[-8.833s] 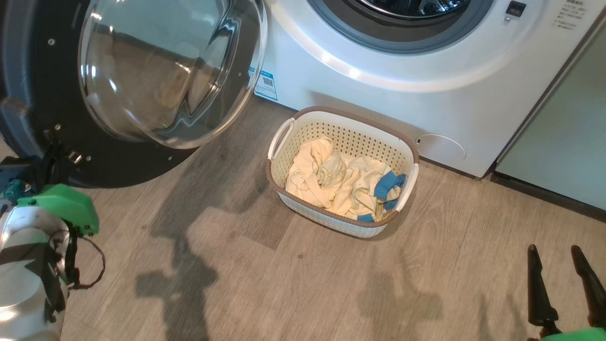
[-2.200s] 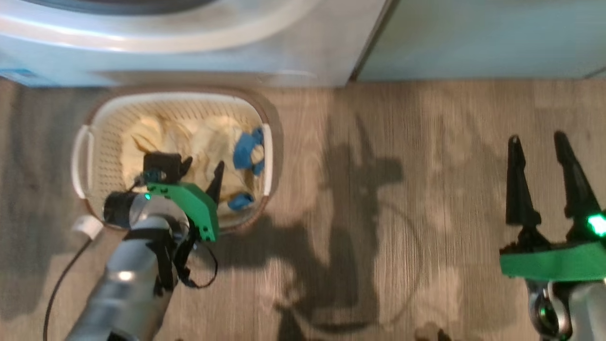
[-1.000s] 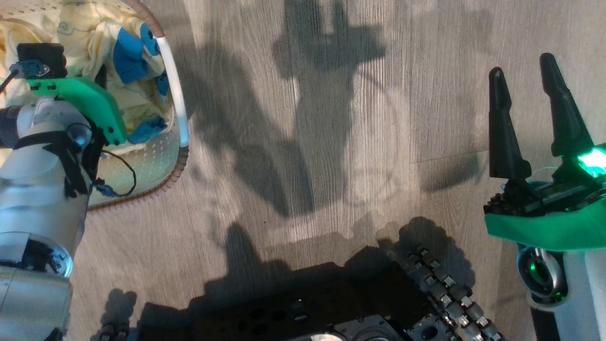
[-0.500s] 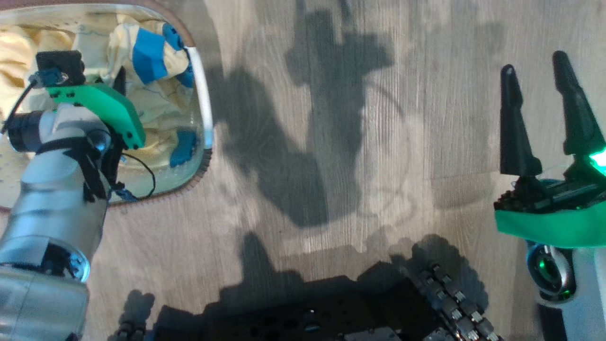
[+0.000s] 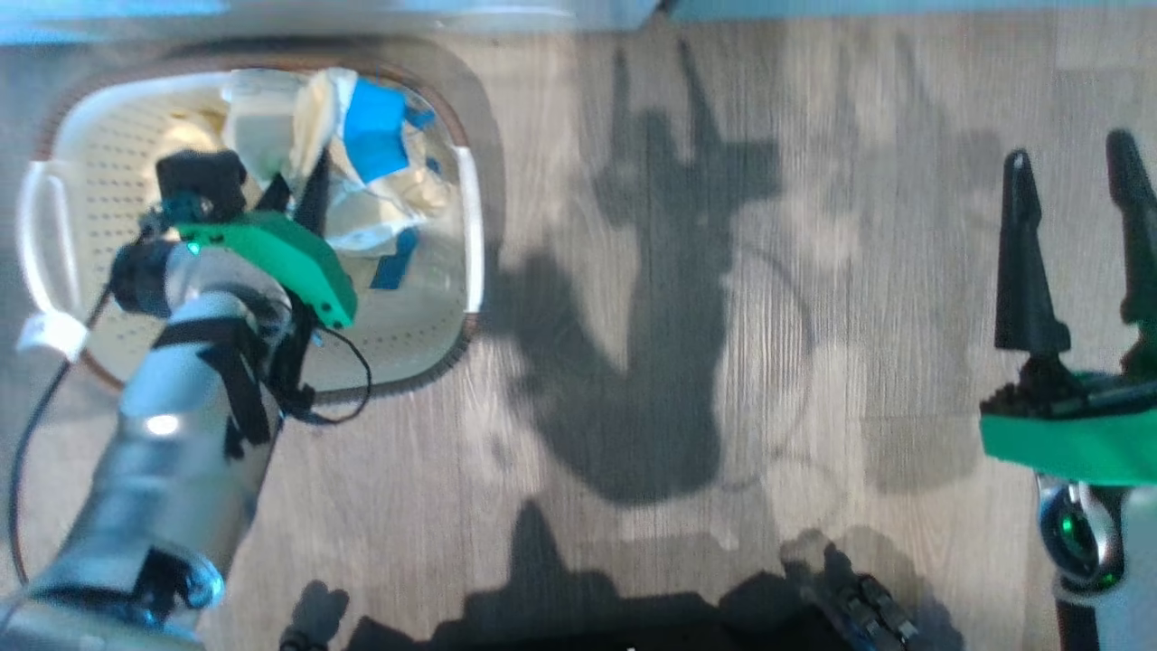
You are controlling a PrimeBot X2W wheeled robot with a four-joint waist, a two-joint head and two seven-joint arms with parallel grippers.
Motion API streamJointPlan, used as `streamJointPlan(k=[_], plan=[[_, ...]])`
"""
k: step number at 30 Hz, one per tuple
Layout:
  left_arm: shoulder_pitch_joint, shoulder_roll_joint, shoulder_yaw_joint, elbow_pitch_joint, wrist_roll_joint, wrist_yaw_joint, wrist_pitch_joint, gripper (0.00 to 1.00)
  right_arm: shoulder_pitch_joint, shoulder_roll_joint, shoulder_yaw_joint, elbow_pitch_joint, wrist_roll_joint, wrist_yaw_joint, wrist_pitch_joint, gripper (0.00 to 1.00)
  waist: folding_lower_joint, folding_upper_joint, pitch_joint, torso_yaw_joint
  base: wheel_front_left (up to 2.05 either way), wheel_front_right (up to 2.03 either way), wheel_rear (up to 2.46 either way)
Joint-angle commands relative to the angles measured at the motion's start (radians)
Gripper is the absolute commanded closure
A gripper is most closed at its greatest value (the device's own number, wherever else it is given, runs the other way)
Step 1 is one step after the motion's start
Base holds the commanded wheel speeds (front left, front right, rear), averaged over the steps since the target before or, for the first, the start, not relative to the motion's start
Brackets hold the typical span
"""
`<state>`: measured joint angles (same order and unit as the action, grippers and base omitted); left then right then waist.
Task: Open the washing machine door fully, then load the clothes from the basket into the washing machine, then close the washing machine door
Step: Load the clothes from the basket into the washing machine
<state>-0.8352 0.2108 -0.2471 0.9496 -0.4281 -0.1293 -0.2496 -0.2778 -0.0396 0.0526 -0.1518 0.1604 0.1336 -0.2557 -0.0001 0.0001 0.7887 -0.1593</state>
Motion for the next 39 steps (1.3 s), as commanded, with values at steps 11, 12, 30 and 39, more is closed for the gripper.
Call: streamJointPlan(k=[11,12,30,39], plan=[[0.24,-0.001,0.091,-0.346,0.081,0.03,-0.012,1.0,0.116,-0.011,-0.024,0.01,-0.032,-0.003,-0.006,0.0,0.0001,-0.0001,-0.209,0.086,0.0,0.0,0.0],[0.261,-0.006,0.095,-0.37,0.086,0.03,-0.012,1.0,0.125,-0.011,-0.027,0.016,-0.035,-0.003,-0.006,0.0,0.0001,-0.0001,-0.226,0.093,0.0,0.0,0.0],[0.641,0.022,0.164,-0.742,0.165,0.113,0.001,1.0,0.274,-0.011,-0.006,0.109,-0.017,-0.003,-0.006,0.0,0.0001,-0.0001,-0.59,0.136,0.0,0.0,0.0],[0.778,0.042,0.173,-0.88,0.16,0.15,0.064,1.0,0.344,-0.011,-0.001,0.123,-0.009,-0.003,-0.006,0.0,0.0001,-0.0001,-0.691,0.132,0.0,0.0,0.0]])
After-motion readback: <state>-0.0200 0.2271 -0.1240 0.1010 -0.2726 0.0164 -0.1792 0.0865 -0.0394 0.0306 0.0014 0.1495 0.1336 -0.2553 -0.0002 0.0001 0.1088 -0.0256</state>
